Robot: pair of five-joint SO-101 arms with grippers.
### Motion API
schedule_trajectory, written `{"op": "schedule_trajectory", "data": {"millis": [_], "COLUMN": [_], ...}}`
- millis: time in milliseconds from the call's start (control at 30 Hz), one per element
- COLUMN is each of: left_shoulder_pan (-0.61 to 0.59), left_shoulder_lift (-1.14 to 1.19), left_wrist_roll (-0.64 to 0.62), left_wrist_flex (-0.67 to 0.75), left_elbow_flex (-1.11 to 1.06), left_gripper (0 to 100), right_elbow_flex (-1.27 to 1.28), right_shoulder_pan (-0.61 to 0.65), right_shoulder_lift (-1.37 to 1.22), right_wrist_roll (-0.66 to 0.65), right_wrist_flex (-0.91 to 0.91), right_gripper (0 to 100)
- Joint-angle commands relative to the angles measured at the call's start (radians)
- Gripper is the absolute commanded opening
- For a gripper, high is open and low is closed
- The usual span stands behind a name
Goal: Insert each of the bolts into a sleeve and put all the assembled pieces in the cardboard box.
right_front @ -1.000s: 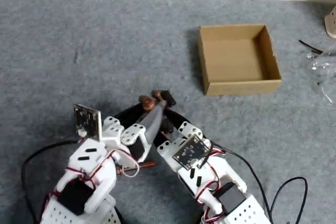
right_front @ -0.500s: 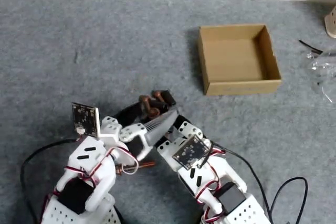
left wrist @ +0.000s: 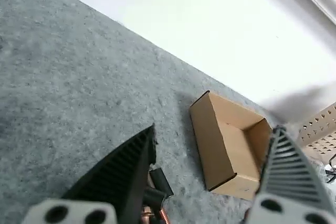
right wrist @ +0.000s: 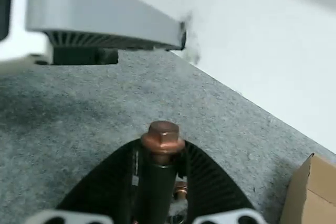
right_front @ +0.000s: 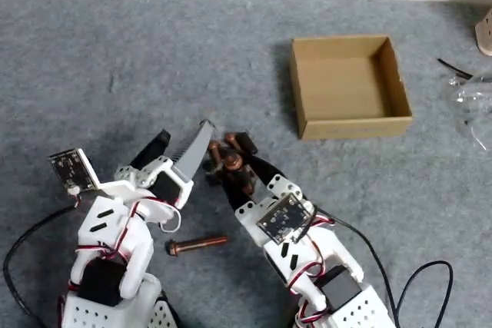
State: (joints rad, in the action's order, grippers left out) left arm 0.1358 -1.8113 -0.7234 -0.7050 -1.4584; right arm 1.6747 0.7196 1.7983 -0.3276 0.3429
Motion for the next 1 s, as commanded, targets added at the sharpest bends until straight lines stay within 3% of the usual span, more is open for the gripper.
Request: {"op": "schedule_trajectory", "data": {"millis": [0,100,233,433,600,733,967], "left_shoulder_pan": [-0.018,-0.018,-0.018,-0.077,-0.111,-0.111,-0.113], "left_shoulder_lift": [-0.016,-0.016,-0.016,-0.015,-0.015,-0.015,-0.015], "left_wrist_roll": [0.040,0.180,0.494,0.806,0.824,0.825,0.825], "left_wrist_flex": [0.028,0.028,0.025,0.032,0.193,0.176,0.175], "left_elbow_flex": [-0.025,-0.056,-0.090,-0.147,-0.239,-0.237,-0.237], "left_gripper": [31,31,30,12,9,0,2], "right_elbow_flex": [0.150,0.150,0.150,0.150,0.148,0.116,-0.090], "right_shoulder_pan": [-0.064,-0.102,-0.151,-0.257,-0.340,-0.354,-0.395], "right_shoulder_lift": [0.008,0.008,0.008,0.008,0.002,-0.002,-0.139], "right_wrist_roll": [-0.009,-0.009,-0.005,-0.005,-0.011,-0.011,-0.012], "right_wrist_flex": [-0.039,-0.042,-0.041,-0.039,-0.042,-0.039,0.025], "right_gripper": [0.4,0.4,0.4,0.4,0.4,0.4,0.4]}}
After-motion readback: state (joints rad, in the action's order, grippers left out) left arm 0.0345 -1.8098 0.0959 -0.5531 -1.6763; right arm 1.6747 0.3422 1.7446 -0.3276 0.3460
